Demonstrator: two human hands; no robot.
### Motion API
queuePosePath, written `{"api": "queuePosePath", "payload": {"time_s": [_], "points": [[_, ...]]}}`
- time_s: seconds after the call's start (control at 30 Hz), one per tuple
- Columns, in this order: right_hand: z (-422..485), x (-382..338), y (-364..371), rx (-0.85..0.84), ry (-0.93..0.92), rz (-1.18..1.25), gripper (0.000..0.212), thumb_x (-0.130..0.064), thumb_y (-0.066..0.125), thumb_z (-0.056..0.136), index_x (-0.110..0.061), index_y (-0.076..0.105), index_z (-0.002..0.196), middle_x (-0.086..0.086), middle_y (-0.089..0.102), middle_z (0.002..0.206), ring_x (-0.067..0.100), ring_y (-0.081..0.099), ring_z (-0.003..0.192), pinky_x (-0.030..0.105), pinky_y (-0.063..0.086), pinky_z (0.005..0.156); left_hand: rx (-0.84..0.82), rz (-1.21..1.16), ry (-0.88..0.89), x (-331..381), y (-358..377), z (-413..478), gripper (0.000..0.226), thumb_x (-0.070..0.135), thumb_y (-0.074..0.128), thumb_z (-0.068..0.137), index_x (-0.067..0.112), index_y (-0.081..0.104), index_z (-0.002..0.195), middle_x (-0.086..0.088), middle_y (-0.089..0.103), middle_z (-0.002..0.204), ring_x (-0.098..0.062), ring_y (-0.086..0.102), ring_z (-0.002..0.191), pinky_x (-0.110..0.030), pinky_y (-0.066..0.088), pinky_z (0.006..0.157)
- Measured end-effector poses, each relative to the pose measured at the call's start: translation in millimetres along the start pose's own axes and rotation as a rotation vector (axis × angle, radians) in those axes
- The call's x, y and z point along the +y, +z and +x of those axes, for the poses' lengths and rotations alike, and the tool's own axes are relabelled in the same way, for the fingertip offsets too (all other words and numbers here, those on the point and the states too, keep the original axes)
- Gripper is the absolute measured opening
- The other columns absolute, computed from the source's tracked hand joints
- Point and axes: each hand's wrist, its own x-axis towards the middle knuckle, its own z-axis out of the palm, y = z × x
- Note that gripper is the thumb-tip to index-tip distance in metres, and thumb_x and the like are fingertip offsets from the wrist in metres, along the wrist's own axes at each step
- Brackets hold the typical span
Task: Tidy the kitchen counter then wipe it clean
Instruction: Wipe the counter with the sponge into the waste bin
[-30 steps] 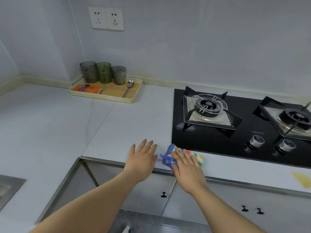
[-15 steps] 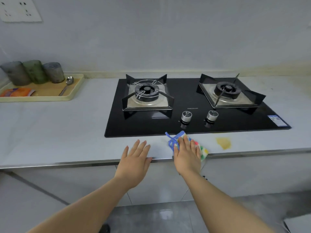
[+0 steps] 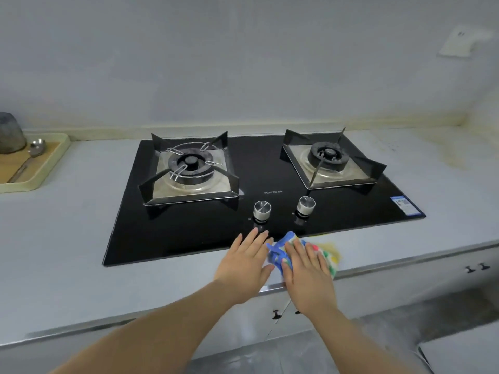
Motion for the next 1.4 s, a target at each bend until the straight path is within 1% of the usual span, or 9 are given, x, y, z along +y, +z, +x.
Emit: {"api": "queuePosePath", "payload": {"time_s": [0.13,0.23,0.33,0.43,0.5,0.7,0.9,1.2,1.4], "points": [[7.0,15.9,-3.9,-0.003,0.017,-0.079,0.091,-0.051,-0.022,0.09,-0.026,0.055,0.131,-0.005,0.054,0.137,0.02,0.048,0.13,0.031,0.017,0.11,0.005,-0.008,0.026,14.8,11.1,23.4,0.062,0.043,0.018,0.1,0.019,-0.011,0.15,0.004,-0.011,0.159,-0.014,-0.015,0.145,-0.036,-0.011,0.116],[11.0,46.6,-2.2,-0.045,0.031,-0.072,0.102,-0.061,-0.04,0.068,-0.034,0.016,0.149,-0.013,0.012,0.157,0.015,0.006,0.147,0.039,-0.004,0.117,0.023,0.025,-0.003,18.9,21.1,28.3,0.072,0.055,0.016,0.097,0.016,-0.018,0.147,0.004,-0.021,0.156,-0.014,-0.021,0.144,-0.037,-0.015,0.115],[17.8,65.4,-8.9,0.004,0.221,-0.02,0.068,-0.055,-0.01,0.086,-0.034,0.006,0.15,-0.013,0.0,0.159,0.014,-0.005,0.147,0.046,-0.006,0.117,0.044,0.051,-0.009,20.4,23.8,29.0,0.071,0.056,0.012,0.095,0.015,-0.016,0.147,0.007,-0.027,0.148,-0.013,-0.022,0.143,-0.038,-0.014,0.116],[21.2,50.6,-0.8,0.03,0.3,0.042,0.054,-0.044,0.013,0.098,-0.028,0.016,0.15,-0.007,0.009,0.159,0.021,0.002,0.148,0.048,-0.007,0.116,0.09,0.016,-0.032,19.7,25.0,30.5,0.065,0.048,0.024,0.09,0.011,0.035,0.143,-0.004,0.027,0.152,-0.014,0.023,0.14,-0.038,0.013,0.115],[15.4,36.1,6.7,0.131,0.149,0.045,0.059,-0.045,0.008,0.097,-0.025,0.047,0.137,-0.004,0.041,0.147,0.024,0.035,0.139,0.046,-0.001,0.113,0.043,-0.024,-0.035,18.7,25.9,29.8,0.061,0.046,0.034,0.081,0.012,0.063,0.123,-0.002,0.059,0.131,-0.017,0.054,0.123,-0.038,0.024,0.105],[25.4,101.0,-8.3,0.219,-0.14,-0.079,0.041,-0.042,0.036,0.083,-0.029,0.07,0.102,-0.01,0.069,0.106,0.02,0.068,0.101,0.039,0.032,0.096,0.13,-0.022,-0.185,38.3,20.2,38.0,0.065,0.043,0.025,0.079,0.015,0.064,0.123,0.004,0.058,0.131,-0.018,0.052,0.126,-0.036,0.023,0.114],[34.7,123.0,-18.1,0.165,0.21,0.017,0.059,-0.045,0.024,0.085,-0.016,0.06,0.121,0.006,0.057,0.13,0.032,0.048,0.126,0.053,0.028,0.106,0.146,0.067,-0.301,52.1,33.2,40.9,0.058,0.043,0.035,0.081,0.009,0.067,0.114,-0.003,0.065,0.122,-0.024,0.059,0.118,-0.043,0.024,0.102],[27.6,126.4,-7.6,0.24,-0.29,-0.063,0.043,-0.043,0.037,0.083,-0.025,0.064,0.11,-0.006,0.067,0.113,0.024,0.065,0.107,0.041,0.034,0.096,0.245,0.149,-0.331,54.8,37.6,42.1,0.055,0.038,0.035,0.08,0.01,0.067,0.115,-0.003,0.065,0.122,-0.023,0.059,0.117,-0.039,0.023,0.104],[34.2,156.1,-9.9,0.202,0.127,-0.027,0.058,-0.044,0.027,0.081,-0.017,0.07,0.11,0.006,0.067,0.118,0.032,0.062,0.112,0.052,0.037,0.099,0.258,0.161,-0.327,55.8,38.1,41.5,0.055,0.039,0.036,0.081,0.011,0.067,0.115,-0.002,0.064,0.123,-0.022,0.059,0.118,-0.04,0.024,0.103]]}}
